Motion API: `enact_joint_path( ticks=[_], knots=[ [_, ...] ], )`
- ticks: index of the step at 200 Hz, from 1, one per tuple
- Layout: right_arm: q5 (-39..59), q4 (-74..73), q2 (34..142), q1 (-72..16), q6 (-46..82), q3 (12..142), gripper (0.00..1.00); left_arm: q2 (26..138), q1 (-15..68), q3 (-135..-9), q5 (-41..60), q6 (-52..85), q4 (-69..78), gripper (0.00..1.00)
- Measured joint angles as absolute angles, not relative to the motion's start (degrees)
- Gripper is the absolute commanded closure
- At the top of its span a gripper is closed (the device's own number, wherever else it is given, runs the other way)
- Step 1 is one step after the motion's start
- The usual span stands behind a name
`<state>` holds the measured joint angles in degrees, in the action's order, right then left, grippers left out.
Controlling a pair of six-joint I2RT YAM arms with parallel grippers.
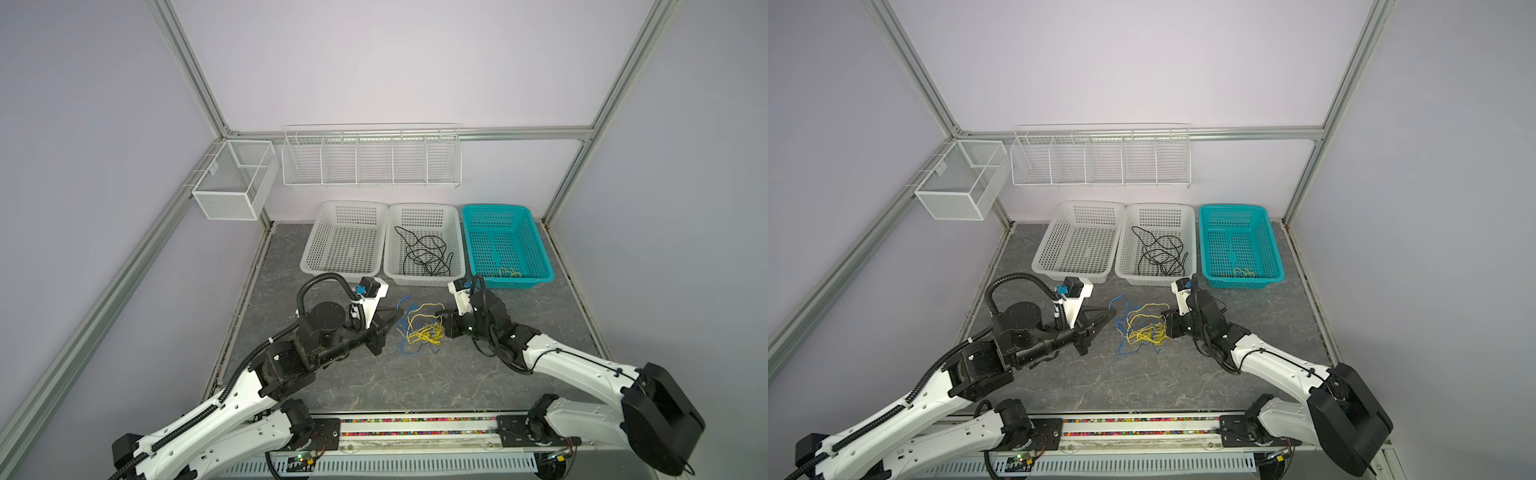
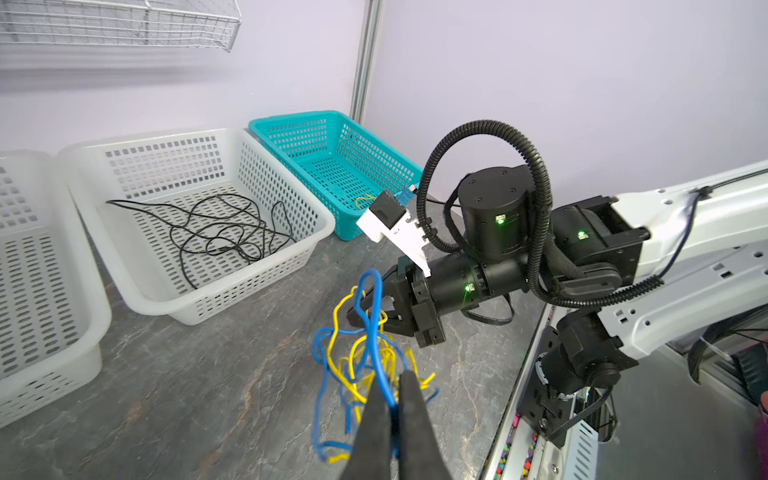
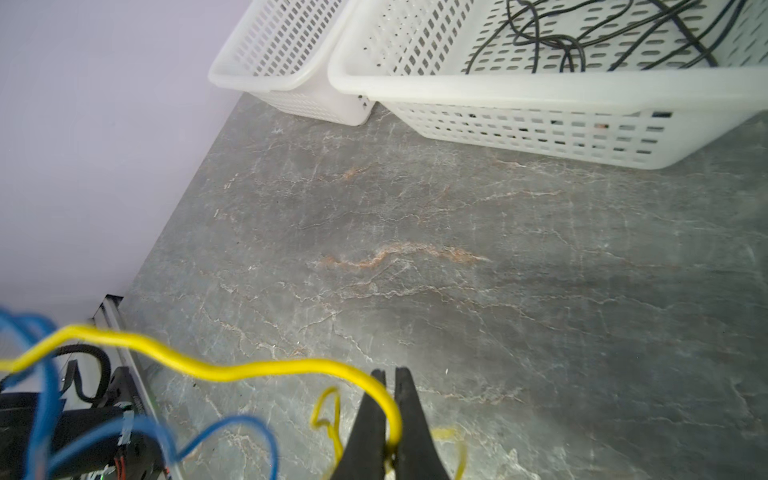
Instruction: Untangle the cables
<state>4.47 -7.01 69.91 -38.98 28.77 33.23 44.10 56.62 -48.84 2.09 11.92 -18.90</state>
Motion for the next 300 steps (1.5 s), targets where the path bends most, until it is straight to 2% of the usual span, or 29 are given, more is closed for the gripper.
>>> enact_joint_path(
  ticks=[107, 177, 198, 213, 223, 235, 261, 300],
  knots=[
    [0.03, 3.42, 77.45, -31.22, 32.14, 36.86, 0.93, 34.59, 56.62, -51.66, -6.02, 8.21, -27.31, 1.00],
    [-1.96, 7.55, 75.94, -30.50, 31.90, 36.75, 0.93, 32.93, 56.62, -51.57, -8.12, 8.08, -27.49, 1.00],
    [-0.93, 7.51, 73.69, -30.50, 31.35, 36.75, 0.81, 33.45, 56.62, -50.96, -8.14, 8.08, -27.62, 1.00],
    [-0.75, 7.57, 71.75, -30.48, 30.61, 36.75, 0.65, 34.17, 56.62, -50.43, -8.12, 8.05, -27.59, 1.00],
    [-0.69, 7.49, 69.80, -30.46, 30.72, 36.51, 0.51, 34.68, 56.62, -50.06, -8.10, 8.05, -27.64, 1.00],
    [-0.25, 6.92, 67.02, -30.46, 29.71, 35.73, 0.41, 35.29, 56.62, -49.56, -7.99, 8.05, -27.49, 1.00],
    [3.84, 3.57, 60.29, -30.57, 28.86, 32.80, 0.31, 36.88, 56.62, -49.25, -6.79, 8.10, -27.31, 1.00],
    [12.10, -4.49, 57.98, -34.76, 28.10, 31.07, 0.30, 38.96, 56.62, -48.51, -4.23, 8.58, -24.97, 1.00]
  ],
)
